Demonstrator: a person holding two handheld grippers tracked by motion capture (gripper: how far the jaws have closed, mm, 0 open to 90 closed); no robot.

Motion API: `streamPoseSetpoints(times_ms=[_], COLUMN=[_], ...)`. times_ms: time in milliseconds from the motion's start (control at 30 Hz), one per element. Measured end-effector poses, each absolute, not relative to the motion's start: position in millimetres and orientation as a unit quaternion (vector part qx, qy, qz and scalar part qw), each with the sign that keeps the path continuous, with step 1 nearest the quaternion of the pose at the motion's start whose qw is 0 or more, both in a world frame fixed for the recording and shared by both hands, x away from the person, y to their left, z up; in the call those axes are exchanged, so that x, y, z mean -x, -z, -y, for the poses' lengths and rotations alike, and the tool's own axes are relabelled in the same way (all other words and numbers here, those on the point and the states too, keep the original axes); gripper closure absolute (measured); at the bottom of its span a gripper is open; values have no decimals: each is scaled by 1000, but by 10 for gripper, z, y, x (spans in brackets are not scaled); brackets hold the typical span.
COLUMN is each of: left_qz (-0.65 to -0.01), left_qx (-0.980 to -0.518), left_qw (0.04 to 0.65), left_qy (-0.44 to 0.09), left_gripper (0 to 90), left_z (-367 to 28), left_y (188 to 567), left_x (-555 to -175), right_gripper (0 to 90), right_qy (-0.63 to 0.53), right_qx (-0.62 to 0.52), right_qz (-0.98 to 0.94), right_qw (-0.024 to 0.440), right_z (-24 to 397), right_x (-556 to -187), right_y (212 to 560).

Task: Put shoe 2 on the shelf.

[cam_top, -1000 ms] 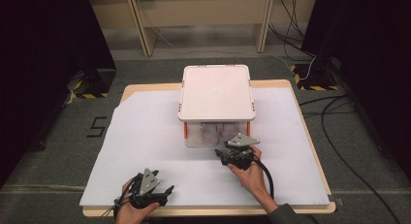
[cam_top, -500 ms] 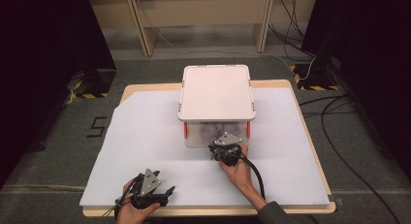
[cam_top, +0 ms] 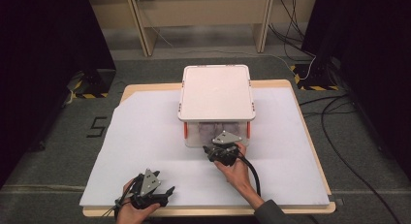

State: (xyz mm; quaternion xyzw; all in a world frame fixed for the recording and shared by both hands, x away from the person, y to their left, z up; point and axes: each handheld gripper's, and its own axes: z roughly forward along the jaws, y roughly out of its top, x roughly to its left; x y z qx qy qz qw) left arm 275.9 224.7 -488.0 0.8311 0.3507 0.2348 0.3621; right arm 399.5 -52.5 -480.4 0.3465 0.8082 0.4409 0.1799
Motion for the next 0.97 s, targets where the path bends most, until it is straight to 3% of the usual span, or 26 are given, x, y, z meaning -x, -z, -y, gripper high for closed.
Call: streamPoseSetpoints(times_ms=[200,500,967], left_qz=[-355,-355,-354], left_qx=[-829,-830,-832], left_qw=[362,360,358], left_qy=[-235,-234,-233], left_gripper=[228,219,196], left_z=[-2259,-2260,-2246], left_y=[4883,4895,4901], left_x=[-2763,-2768,-2772], right_gripper=[445,346,275], right_qy=[-451,-448,-448], right_qx=[-357,-376,-402], right_qz=[-806,-802,-790], right_qw=[142,125,114], right_z=[783,1205,1683], right_x=[-3814,-3604,-3321], right_y=[4735,4699,4756])
